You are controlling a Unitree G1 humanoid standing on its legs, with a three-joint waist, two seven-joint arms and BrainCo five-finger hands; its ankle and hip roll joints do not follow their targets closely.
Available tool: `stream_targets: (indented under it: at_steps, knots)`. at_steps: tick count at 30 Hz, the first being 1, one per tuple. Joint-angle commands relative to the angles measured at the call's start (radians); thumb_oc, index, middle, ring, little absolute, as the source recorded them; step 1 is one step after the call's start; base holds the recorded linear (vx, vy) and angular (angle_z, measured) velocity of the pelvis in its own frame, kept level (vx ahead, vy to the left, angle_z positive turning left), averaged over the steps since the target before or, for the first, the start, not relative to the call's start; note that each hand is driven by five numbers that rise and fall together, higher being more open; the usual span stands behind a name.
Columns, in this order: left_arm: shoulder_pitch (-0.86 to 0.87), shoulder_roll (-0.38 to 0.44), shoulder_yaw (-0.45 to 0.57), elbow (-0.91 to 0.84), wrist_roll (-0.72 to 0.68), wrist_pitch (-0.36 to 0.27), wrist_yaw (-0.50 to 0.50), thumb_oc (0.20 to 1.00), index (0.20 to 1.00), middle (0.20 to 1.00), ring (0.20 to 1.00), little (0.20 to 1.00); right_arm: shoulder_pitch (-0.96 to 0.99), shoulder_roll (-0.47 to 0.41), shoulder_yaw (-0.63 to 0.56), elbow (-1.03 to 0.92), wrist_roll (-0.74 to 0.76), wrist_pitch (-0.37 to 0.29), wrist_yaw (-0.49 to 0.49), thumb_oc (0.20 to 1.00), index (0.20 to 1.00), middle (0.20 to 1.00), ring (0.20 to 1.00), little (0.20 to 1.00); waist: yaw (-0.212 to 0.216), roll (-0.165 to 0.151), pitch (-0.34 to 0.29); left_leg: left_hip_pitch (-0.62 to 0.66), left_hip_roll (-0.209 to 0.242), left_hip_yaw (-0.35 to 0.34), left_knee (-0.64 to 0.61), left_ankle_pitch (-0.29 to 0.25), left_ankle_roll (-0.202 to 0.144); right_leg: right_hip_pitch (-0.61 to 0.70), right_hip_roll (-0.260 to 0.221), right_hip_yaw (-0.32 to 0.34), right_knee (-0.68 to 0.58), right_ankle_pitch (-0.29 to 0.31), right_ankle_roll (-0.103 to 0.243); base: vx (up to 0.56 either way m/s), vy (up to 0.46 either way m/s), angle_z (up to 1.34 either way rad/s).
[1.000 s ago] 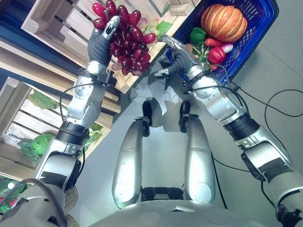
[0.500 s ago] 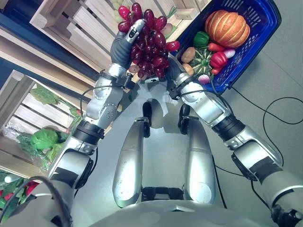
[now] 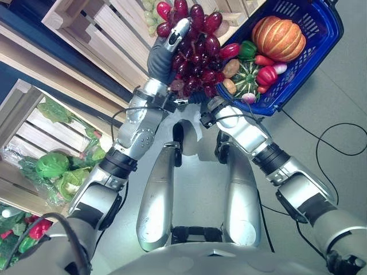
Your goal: Pick up fruits and vegetables into the basket
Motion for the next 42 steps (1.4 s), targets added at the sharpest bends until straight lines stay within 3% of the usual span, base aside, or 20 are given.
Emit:
stream_targets:
  at_steps: [1,8,24,30,31,32,34,36,37,39,42]
  knots:
    - [-0.045,-0.078,-0.063,-0.141,-0.044,-0.057,-0.035,0.2,0.2,0.2,0.2,0.2,-0.058,0.116,-0.013,-0.088,0.069,-0.136,0.005,0.2,0.2,0.2,0.2,0.2,0.011,0.021,-0.052,0.07,-0.07,0.093,-0.023,-0.16,0.074,0.053,0.042,-0.026,-0.065,-0.019,0.041,0.0,0.0,0.0]
    - [-0.025,-0.076,-0.055,-0.147,-0.031,-0.072,-0.018,0.2,0.2,0.2,0.2,0.2,-0.042,0.108,-0.039,-0.11,0.054,-0.141,-0.037,0.2,0.2,0.2,0.2,0.2,0.011,0.019,-0.052,0.066,-0.07,0.091,-0.022,-0.162,0.077,0.051,0.042,-0.029,-0.067,-0.018,0.043,0.0,0.0,0.0]
    - [0.008,-0.069,-0.023,-0.151,-0.038,-0.11,-0.01,0.2,0.2,0.2,0.2,0.2,-0.026,0.088,-0.063,-0.115,0.059,-0.163,0.017,0.2,0.2,0.2,0.2,0.2,0.014,0.02,-0.052,0.058,-0.071,0.09,-0.007,-0.165,0.08,0.045,0.039,-0.032,-0.053,-0.022,0.037,0.0,0.0,0.0]
    - [0.0,-0.048,-0.021,-0.136,0.035,-0.035,0.053,0.2,0.2,0.2,0.2,0.2,-0.031,0.073,-0.059,-0.112,0.103,-0.142,0.056,0.2,0.2,0.2,0.2,0.2,0.016,0.019,-0.052,0.059,-0.07,0.091,-0.005,-0.165,0.08,0.046,0.039,-0.033,-0.052,-0.023,0.038,0.0,0.0,0.0]
    - [0.0,-0.04,-0.02,-0.136,0.1,-0.018,0.085,0.661,0.661,0.661,0.661,0.661,-0.029,0.066,-0.061,-0.118,0.118,-0.142,0.064,0.2,0.2,0.2,0.2,0.2,0.016,0.019,-0.052,0.06,-0.069,0.091,-0.006,-0.165,0.079,0.046,0.039,-0.033,-0.051,-0.024,0.038,0.0,0.0,0.0]
    - [-0.006,-0.019,-0.023,-0.136,0.125,0.017,0.062,1.0,1.0,1.0,1.0,1.0,-0.026,0.057,-0.069,-0.129,0.133,-0.136,0.07,0.2,0.2,0.2,0.2,0.2,0.015,0.019,-0.052,0.062,-0.068,0.092,-0.007,-0.166,0.08,0.049,0.039,-0.034,-0.051,-0.025,0.039,0.0,0.0,0.0]
    - [-0.016,0.02,-0.026,-0.138,0.251,0.113,0.046,1.0,1.0,1.0,1.0,1.0,-0.023,0.035,-0.091,-0.149,0.155,-0.133,0.082,0.2,0.2,0.2,0.2,0.2,0.014,0.021,-0.052,0.066,-0.066,0.093,-0.009,-0.166,0.078,0.052,0.039,-0.035,-0.052,-0.026,0.04,0.0,0.0,0.0]
    - [-0.037,0.065,-0.038,-0.141,0.403,0.107,0.076,1.0,1.0,1.0,1.0,1.0,-0.028,0.016,-0.106,-0.169,0.168,-0.126,0.087,0.2,0.2,0.2,0.2,0.2,0.011,0.022,-0.052,0.069,-0.064,0.096,-0.009,-0.167,0.079,0.053,0.039,-0.034,-0.048,-0.027,0.041,0.01,-0.007,0.02]
    - [-0.076,0.128,-0.036,-0.144,0.568,0.143,0.148,1.0,1.0,1.0,1.0,1.0,-0.039,-0.015,-0.131,-0.194,0.192,-0.117,0.095,0.2,0.2,0.2,0.2,0.2,0.008,0.023,-0.052,0.072,-0.06,0.098,-0.006,-0.169,0.078,0.053,0.04,-0.032,-0.04,-0.031,0.04,0.03,-0.021,0.04]
    - [-0.123,0.211,-0.022,-0.155,0.74,0.116,0.244,1.0,1.0,1.0,1.0,1.0,-0.048,-0.053,-0.168,-0.226,0.231,-0.101,0.095,0.2,0.2,0.2,0.2,0.2,0.006,0.023,-0.052,0.078,-0.059,0.099,-0.003,-0.173,0.078,0.055,0.042,-0.029,-0.031,-0.037,0.04,0.03,-0.035,0.02]
    - [-0.162,0.298,0.028,-0.204,0.901,0.076,0.306,1.0,1.0,1.0,1.0,1.0,-0.056,-0.091,-0.222,-0.269,0.259,-0.082,0.081,0.2,0.2,0.2,0.2,0.2,0.008,0.022,-0.052,0.059,-0.051,0.108,-0.005,-0.148,0.078,0.04,0.04,-0.04,-0.036,-0.017,0.028,-0.06,-0.072,-0.01]
